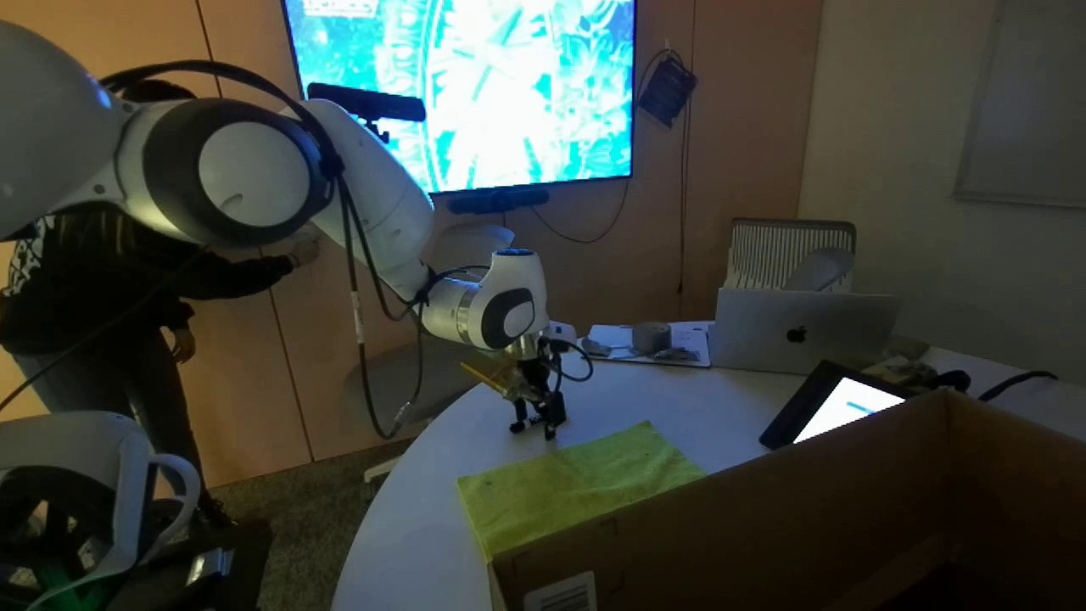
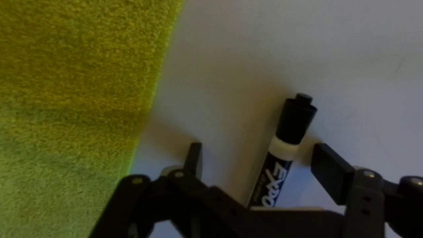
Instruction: Pick up the marker and wrap it on the cloth, then put the cloth in the box
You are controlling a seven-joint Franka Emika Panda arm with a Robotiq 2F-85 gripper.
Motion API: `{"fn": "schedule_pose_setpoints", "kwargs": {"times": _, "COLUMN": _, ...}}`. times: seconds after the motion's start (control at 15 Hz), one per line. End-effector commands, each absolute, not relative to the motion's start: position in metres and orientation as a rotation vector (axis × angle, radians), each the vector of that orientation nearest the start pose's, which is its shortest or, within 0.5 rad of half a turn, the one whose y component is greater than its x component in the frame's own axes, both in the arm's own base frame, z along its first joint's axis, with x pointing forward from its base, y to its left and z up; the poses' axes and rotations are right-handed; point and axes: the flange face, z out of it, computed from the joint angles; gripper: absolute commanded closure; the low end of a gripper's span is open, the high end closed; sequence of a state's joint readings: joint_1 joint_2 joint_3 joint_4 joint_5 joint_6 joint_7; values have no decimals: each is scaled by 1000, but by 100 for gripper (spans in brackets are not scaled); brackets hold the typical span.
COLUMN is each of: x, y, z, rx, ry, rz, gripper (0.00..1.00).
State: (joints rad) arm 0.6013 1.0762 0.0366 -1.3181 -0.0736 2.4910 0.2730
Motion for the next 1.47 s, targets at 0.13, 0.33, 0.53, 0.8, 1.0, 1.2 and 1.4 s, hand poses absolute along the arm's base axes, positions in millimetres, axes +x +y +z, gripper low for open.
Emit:
{"fn": "schedule_pose_setpoints", "kwargs": {"times": 0.13, "x": 607, "y": 434, "z": 91, "rx": -3089, "ry": -611, "rz": -126, "gripper": 64}}
{"fn": "schedule_pose_setpoints", "kwargs": {"times": 0.33, "x": 608, "y": 433, "z": 93, "rx": -3097, "ry": -609, "rz": -105, "gripper": 88}}
{"fn": "schedule_pose_setpoints", "kwargs": {"times": 0.53, "x": 607, "y": 432, "z": 94, "rx": -3106, "ry": -609, "rz": -88, "gripper": 97}}
{"fn": "schedule_pose_setpoints", "kwargs": {"times": 0.8, "x": 608, "y": 428, "z": 99, "rx": -3121, "ry": -603, "rz": -46, "gripper": 93}}
{"fn": "schedule_pose_setpoints", "kwargs": {"times": 1.0, "x": 610, "y": 422, "z": 114, "rx": -3129, "ry": -600, "rz": -8, "gripper": 93}}
{"fn": "schedule_pose_setpoints", "kwargs": {"times": 1.2, "x": 613, "y": 412, "z": 131, "rx": -3136, "ry": -581, "rz": 15, "gripper": 94}}
{"fn": "schedule_pose_setpoints", "kwargs": {"times": 1.4, "x": 622, "y": 390, "z": 155, "rx": -3145, "ry": -530, "rz": 10, "gripper": 94}}
